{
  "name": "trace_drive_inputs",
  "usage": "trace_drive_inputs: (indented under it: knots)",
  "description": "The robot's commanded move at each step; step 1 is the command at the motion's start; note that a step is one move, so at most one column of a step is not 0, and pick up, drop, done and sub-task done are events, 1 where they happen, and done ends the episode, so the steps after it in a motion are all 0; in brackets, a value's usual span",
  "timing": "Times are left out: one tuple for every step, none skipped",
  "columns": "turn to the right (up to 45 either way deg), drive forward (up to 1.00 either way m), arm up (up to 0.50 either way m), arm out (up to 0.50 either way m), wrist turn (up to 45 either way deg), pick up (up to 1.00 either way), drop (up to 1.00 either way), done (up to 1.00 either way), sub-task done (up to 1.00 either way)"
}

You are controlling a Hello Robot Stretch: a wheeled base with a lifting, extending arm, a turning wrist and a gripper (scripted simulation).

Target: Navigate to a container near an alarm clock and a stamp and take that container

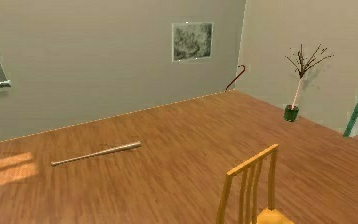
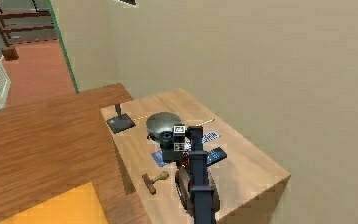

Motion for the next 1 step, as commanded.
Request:
trace_drive_inputs:
  knots:
    - [0.0,0.00,0.10,0.00,0.0,0.00,0.00,0.00,0.00]
